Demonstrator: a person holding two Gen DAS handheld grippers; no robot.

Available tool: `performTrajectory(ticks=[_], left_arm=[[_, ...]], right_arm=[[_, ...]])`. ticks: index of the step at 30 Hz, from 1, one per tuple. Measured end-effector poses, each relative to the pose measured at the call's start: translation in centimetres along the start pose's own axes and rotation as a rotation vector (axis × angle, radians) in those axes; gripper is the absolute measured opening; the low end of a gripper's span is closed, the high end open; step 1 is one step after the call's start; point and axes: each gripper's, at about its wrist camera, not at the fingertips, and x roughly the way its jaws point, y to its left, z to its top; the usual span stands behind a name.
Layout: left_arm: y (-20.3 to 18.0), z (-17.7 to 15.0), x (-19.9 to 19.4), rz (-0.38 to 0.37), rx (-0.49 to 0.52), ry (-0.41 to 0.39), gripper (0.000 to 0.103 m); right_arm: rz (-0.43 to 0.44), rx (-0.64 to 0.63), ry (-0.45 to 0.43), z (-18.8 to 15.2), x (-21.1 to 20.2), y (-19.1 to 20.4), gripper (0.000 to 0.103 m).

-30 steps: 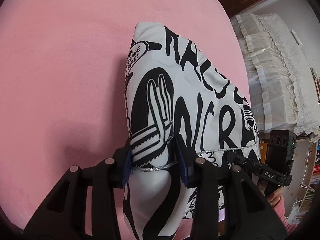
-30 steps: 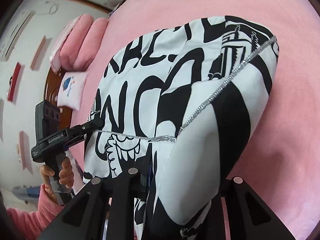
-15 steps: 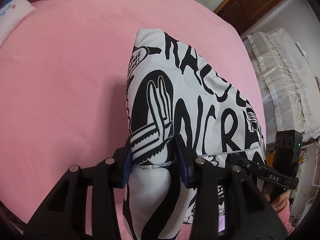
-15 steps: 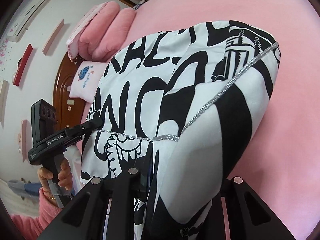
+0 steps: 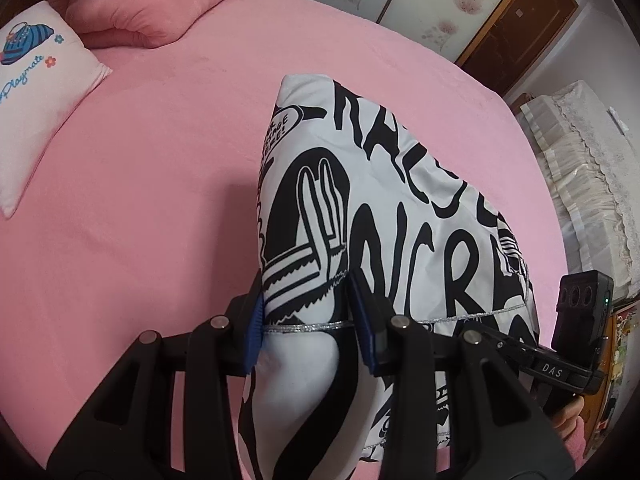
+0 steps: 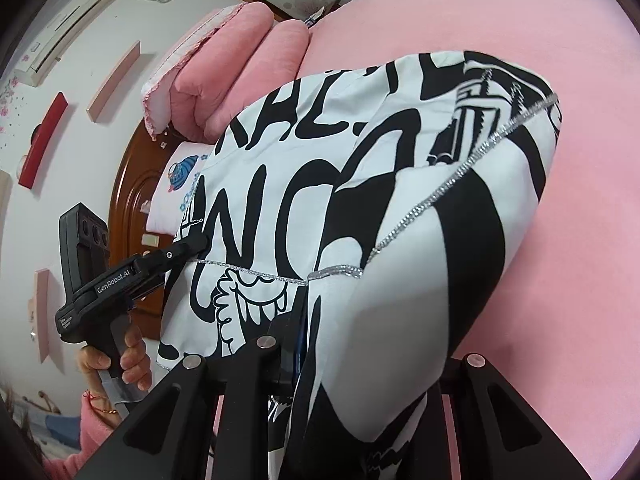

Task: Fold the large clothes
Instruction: 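Carry the bundle with both tools toward the white pillow and release it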

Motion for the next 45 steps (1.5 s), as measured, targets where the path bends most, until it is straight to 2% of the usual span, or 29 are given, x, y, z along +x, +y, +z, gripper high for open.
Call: performTrajectory(ticks=[3,6,8,9,12,15,17,20,23,25,27,29,30,32,34,37,40,42,45], left_arm=[[3.5,1.3,2.4,0.021,-0.014,0.013,0.035],[6.7,0.9,5.0,0.019,-0.045,0.042,0.035],[4.8,0.1,8.2,0.029,-0.065,0.068,0.035],[5.6,-0.3,9.4,0.047,-0.058,0.085,0.035],[6.1,-1.3,11.4,0.047,-0.046,0.068,0.035],[7.9,-1.1,12.3,0.010,-0.075,0.027,0.036],[8.6,-1.0,12.7,0.008,-0.106,0.021,0.036],[8.0,-1.1,12.4,0.011,-0.113,0.020,0.037],[7.6,-1.8,11.7,0.028,-0.105,0.002,0.038],[6.7,-3.3,10.2,0.067,-0.120,-0.019,0.038],[6.5,-4.0,8.6,0.128,-0.171,-0.052,0.038],[6.3,-5.0,7.2,0.158,-0.250,-0.071,0.038],[6.1,-5.7,6.6,0.164,-0.292,-0.078,0.038],[5.2,-7.6,5.2,0.175,-0.358,-0.093,0.038],[4.0,-9.8,3.7,0.215,-0.379,-0.099,0.038],[1.0,-14.6,0.4,0.264,-0.433,-0.145,0.038],[-2.7,-20.3,-2.7,0.272,-0.480,-0.158,0.039],[-6.2,-24.7,-4.6,0.281,-0.453,-0.128,0.041],[-12.2,-30.5,-6.6,0.303,-0.352,-0.059,0.042]], right_arm=[[-0.019,-0.045,0.029,1.6,4.2,0.1,0.022],[-0.006,-0.031,0.053,1.4,7.2,-1.3,0.022],[-0.018,-0.029,0.075,0.8,9.9,-1.8,0.022],[-0.032,-0.032,0.074,0.2,11.3,-2.1,0.022],[-0.033,-0.047,0.025,-1.1,13.0,-2.4,0.022],[0.014,0.042,-0.026,-1.7,13.1,-3.9,0.022],[0.012,0.097,-0.045,-2.4,13.3,-4.8,0.023],[-0.041,0.101,-0.037,-3.4,12.4,-5.9,0.030],[-0.103,0.076,0.038,-3.6,11.2,-7.0,0.047],[-0.111,0.086,0.065,-3.7,10.8,-7.1,0.054],[-0.141,0.104,0.047,-4.4,8.8,-8.0,0.074],[-0.198,0.102,0.024,-5.5,6.2,-9.0,0.089],[-0.204,0.096,0.010,-6.3,4.9,-9.3,0.091],[-0.205,0.098,-0.010,-8.0,2.5,-9.9,0.093],[-0.244,0.100,-0.014,-10.0,0.0,-10.7,0.098],[-0.315,0.067,-0.004,-14.3,-4.5,-11.8,0.099],[-0.403,0.048,-0.011,-20.3,-10.7,-13.9,0.102],[-0.432,0.046,0.019,-24.4,-14.8,-15.1,0.103],[-0.485,0.048,0.045,-30.3,-22.1,-17.0,0.103]])
